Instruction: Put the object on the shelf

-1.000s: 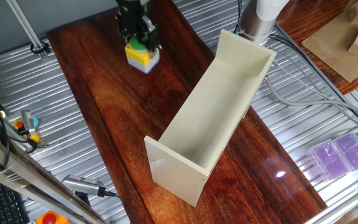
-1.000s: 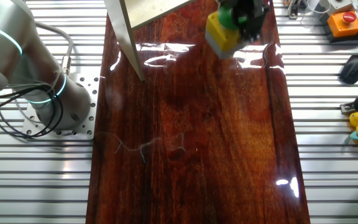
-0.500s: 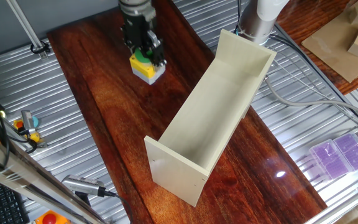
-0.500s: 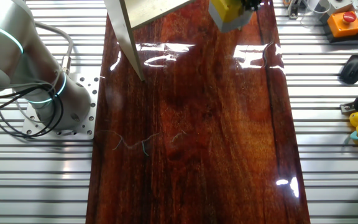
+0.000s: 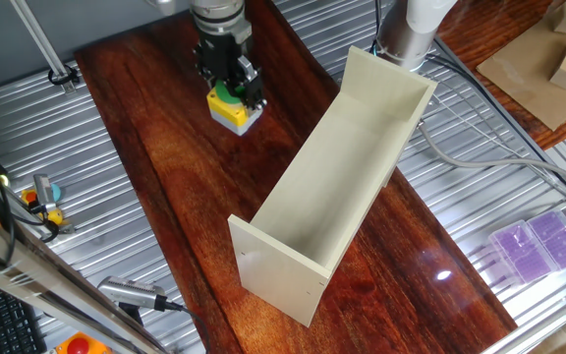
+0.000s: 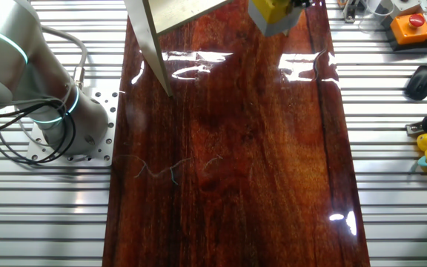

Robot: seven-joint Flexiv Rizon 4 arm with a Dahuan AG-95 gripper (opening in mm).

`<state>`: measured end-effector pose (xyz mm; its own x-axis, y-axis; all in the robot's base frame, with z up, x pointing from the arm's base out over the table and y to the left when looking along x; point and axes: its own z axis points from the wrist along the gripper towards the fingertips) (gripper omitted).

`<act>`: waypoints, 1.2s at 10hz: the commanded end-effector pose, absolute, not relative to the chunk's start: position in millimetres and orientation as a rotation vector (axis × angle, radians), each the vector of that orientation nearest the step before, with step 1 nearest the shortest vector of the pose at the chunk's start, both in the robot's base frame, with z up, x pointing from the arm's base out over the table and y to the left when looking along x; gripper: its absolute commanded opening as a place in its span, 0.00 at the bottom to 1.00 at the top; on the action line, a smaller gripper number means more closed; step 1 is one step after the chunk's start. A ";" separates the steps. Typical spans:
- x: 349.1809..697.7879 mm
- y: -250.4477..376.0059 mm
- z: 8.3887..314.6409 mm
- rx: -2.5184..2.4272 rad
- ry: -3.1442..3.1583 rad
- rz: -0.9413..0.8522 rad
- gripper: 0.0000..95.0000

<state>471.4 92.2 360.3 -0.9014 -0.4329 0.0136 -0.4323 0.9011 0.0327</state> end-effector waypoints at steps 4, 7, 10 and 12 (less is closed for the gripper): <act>450.3 144.6 342.3 0.565 -3.118 -0.109 0.00; 450.6 149.0 338.9 0.540 -3.118 -0.106 0.00; 450.6 149.0 338.9 0.687 -3.078 -0.116 0.00; 450.6 149.0 338.9 0.699 -3.078 -0.150 0.00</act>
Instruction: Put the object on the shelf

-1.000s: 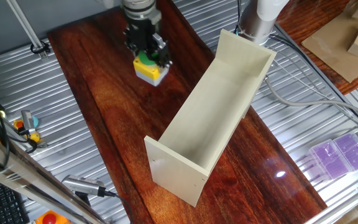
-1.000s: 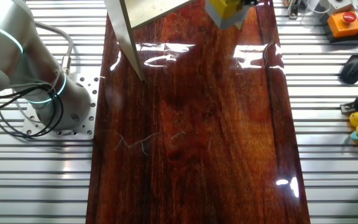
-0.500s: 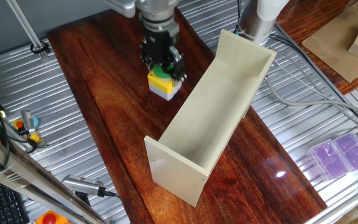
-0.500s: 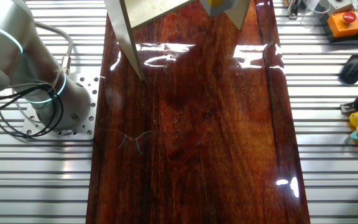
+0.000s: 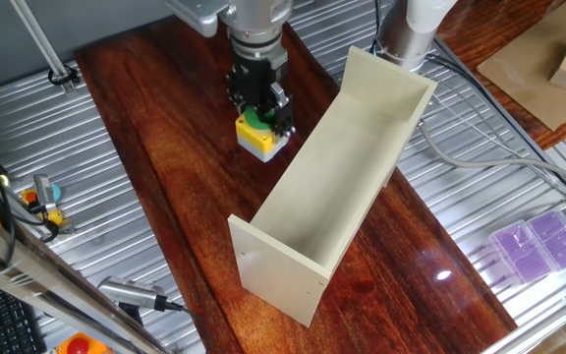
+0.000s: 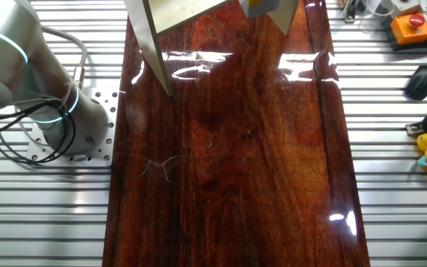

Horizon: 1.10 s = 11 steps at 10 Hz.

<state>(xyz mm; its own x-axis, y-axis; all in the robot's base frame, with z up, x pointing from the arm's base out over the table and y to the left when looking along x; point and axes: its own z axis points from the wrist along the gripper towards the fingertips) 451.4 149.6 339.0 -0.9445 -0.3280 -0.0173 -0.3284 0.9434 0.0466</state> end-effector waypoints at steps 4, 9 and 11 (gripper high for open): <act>421.5 172.8 323.1 -0.579 3.048 0.140 0.00; 409.2 182.1 314.0 -0.534 3.053 0.136 0.00; 408.3 186.4 311.2 -0.506 3.056 0.143 0.00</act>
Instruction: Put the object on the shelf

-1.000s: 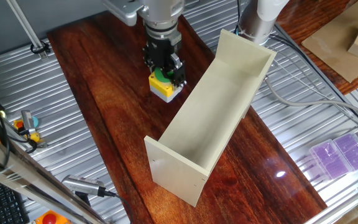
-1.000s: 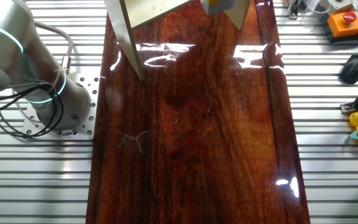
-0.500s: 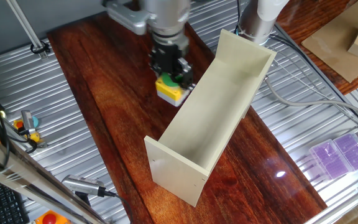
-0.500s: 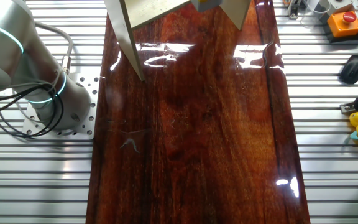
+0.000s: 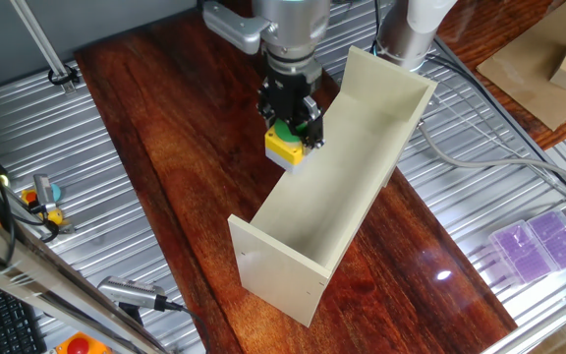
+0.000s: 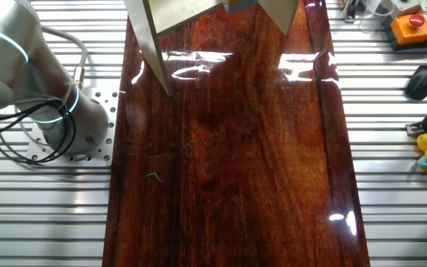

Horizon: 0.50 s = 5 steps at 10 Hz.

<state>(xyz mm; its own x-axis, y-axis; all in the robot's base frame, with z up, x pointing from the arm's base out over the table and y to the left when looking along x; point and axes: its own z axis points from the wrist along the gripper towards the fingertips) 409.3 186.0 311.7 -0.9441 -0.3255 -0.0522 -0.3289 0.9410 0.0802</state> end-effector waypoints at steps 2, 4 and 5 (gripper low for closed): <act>406.4 190.7 309.7 -0.491 3.059 0.141 0.00; 404.2 196.3 306.6 -0.476 3.059 0.139 0.00; 403.4 201.0 306.1 -0.467 3.060 0.139 0.00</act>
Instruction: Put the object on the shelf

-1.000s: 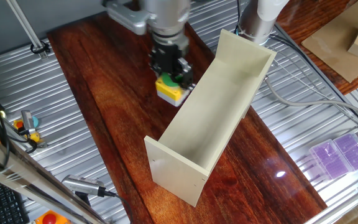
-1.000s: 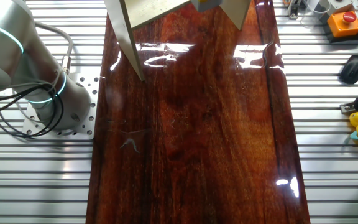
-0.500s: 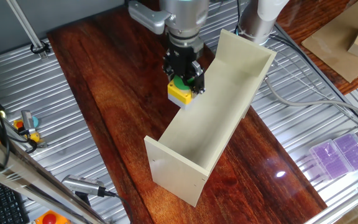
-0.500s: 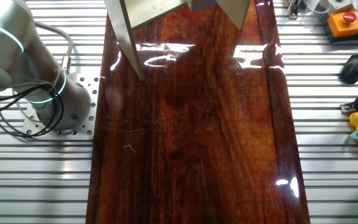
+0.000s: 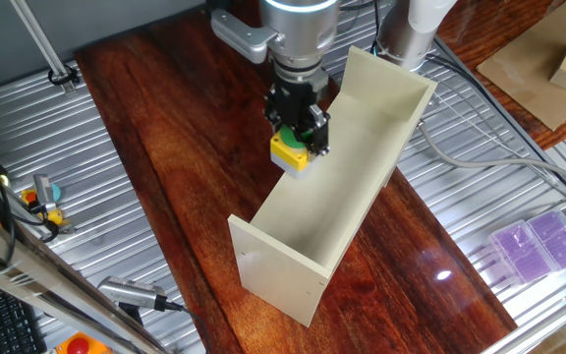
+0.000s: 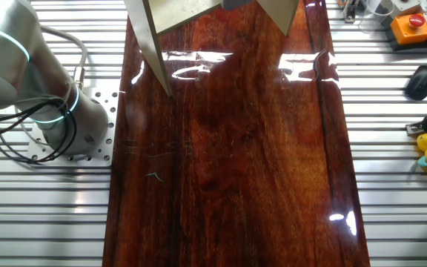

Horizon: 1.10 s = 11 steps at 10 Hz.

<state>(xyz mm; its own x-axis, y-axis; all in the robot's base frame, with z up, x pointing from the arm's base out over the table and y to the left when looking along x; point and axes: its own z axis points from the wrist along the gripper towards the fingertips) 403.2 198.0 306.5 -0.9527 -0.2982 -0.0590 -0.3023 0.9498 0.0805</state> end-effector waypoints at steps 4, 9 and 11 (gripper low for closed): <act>402.0 211.7 312.2 -0.462 3.067 0.133 0.00; 396.7 222.2 309.2 -0.467 3.066 0.132 0.00; 396.1 226.1 308.1 -0.483 3.061 0.131 0.00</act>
<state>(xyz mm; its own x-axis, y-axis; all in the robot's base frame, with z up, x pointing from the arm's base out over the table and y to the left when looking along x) 396.5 227.4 307.9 -0.9491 -0.3107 -0.0524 -0.3140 0.9464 0.0752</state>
